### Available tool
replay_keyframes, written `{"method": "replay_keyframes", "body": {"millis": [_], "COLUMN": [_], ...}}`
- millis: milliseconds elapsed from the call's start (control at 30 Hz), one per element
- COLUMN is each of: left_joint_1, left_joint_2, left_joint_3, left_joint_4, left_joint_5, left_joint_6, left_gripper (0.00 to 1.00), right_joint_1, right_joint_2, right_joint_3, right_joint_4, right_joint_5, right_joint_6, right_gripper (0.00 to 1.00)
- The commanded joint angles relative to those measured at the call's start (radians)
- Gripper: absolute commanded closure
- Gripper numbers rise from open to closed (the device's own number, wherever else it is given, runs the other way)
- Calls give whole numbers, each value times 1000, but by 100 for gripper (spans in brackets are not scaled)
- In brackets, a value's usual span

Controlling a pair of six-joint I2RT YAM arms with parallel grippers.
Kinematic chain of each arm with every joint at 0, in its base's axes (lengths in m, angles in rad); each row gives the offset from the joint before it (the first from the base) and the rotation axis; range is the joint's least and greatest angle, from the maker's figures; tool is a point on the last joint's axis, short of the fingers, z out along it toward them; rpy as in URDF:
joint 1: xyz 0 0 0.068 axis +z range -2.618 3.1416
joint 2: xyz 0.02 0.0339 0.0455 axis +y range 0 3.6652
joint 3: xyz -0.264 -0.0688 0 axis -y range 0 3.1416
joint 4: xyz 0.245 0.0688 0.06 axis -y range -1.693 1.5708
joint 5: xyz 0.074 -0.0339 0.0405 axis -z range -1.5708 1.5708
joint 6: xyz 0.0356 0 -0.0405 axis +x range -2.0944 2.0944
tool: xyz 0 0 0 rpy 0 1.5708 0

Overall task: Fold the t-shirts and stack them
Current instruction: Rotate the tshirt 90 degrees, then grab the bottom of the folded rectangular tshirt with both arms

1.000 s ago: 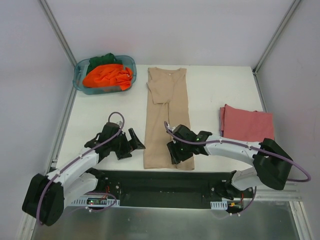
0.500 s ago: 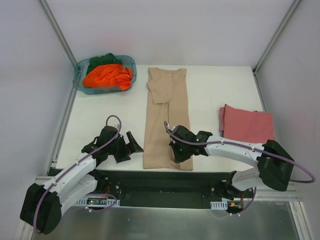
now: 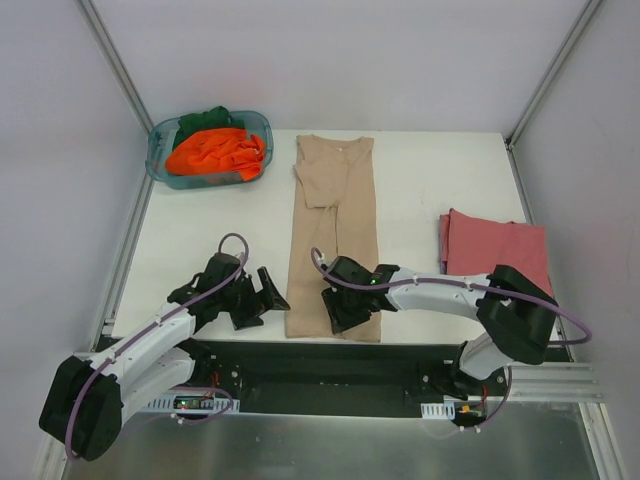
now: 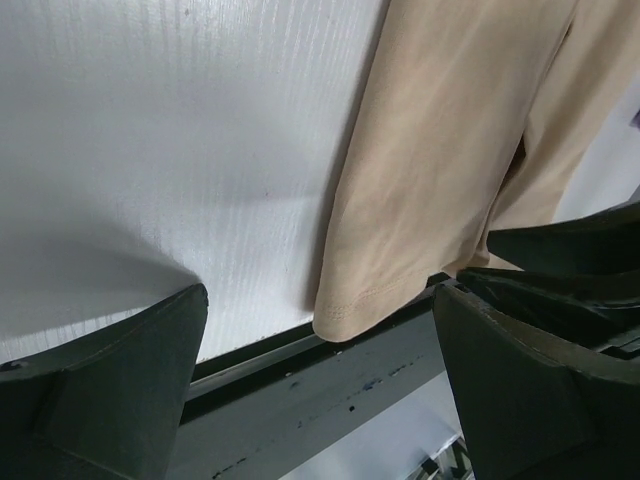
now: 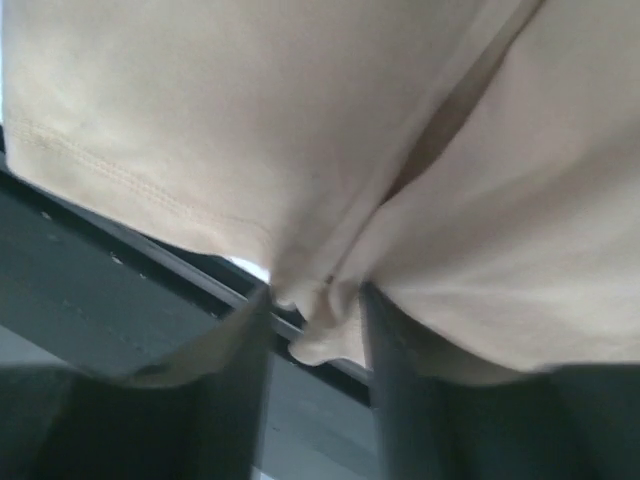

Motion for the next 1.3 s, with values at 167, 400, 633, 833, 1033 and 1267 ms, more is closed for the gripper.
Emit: {"method": "replay_keyframes", "body": {"millis": [167, 400, 633, 833, 1033, 1267], "left_joint_1": [-36, -128, -240, -291, -326, -326], "left_joint_2": [16, 81, 181, 250, 296, 281], "left_joint_3": [-4, 33, 50, 70, 64, 54], "left_joint_4": [-2, 16, 16, 16, 15, 16], "left_joint_5": [-22, -72, -155, -206, -215, -227], "left_joint_6": [-15, -56, -119, -157, -189, -203], "left_gripper": [6, 16, 32, 44, 61, 80], "right_joint_1": [55, 56, 56, 61, 75, 102], "right_joint_2": [-81, -431, -588, -375, -186, -79], "right_joint_3": [30, -105, -266, -231, -149, -117], "right_joint_4": [30, 85, 36, 18, -79, -70], "right_joint_5": [2, 83, 8, 43, 123, 183], "right_joint_6": [20, -137, -401, -395, -334, -248], "right_gripper": [13, 4, 3, 17, 27, 41]}}
